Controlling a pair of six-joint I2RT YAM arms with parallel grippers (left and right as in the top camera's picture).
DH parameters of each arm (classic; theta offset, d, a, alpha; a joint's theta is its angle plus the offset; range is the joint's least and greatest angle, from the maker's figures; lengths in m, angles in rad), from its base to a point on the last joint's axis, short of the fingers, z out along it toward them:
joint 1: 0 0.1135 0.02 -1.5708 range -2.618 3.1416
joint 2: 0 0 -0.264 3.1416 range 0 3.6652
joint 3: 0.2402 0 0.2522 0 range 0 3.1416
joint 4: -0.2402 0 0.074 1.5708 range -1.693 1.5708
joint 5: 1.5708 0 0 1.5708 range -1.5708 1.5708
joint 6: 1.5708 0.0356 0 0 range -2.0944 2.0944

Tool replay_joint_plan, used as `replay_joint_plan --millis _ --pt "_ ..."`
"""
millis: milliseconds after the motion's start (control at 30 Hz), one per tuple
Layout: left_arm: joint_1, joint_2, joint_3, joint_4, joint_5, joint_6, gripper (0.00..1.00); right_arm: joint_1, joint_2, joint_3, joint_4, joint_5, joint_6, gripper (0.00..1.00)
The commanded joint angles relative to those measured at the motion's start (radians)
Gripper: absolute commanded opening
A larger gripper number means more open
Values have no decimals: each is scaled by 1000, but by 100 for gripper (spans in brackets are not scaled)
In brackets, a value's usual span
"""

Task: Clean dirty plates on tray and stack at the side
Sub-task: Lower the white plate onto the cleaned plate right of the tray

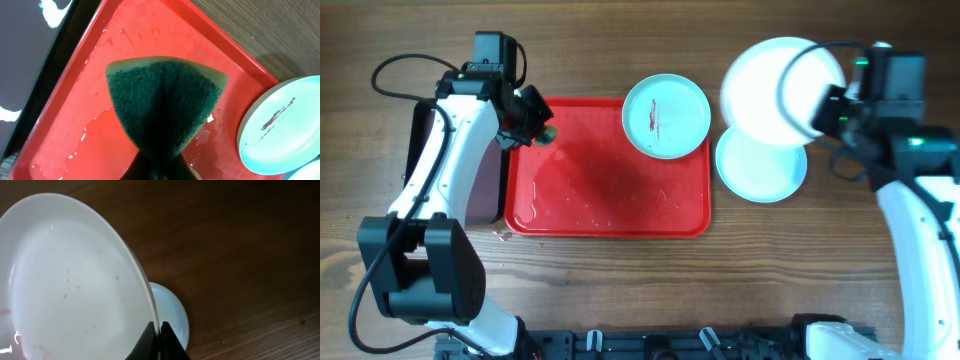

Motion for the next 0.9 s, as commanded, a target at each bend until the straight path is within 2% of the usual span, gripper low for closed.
replay_joint_plan --millis 0,100,367,533,700,733,767,800,867 --pt "4 6 -8 -1 8 15 4 -134 27 -90 37 -148 -32 4" --pt "4 6 -8 -1 8 15 4 -182 41 -195 102 -163 -31 4" --pt "4 6 -8 -2 8 15 4 -183 113 -394 273 -233 -27 4" --pt "4 6 -8 -2 8 15 4 -183 189 -425 320 -242 -27 4" --pt "4 6 -8 -2 8 15 4 -183 266 -425 360 -371 -30 5" --pt "4 6 -8 -2 8 15 4 -183 275 -425 360 -386 -30 11" --pt "4 6 -8 -2 8 14 4 -183 281 -425 359 -410 -31 28" --pt "4 6 -8 -2 8 15 4 -182 282 -425 357 -445 -32 37" --pt "4 6 -8 -2 8 15 4 -178 279 -420 357 -507 -52 47"
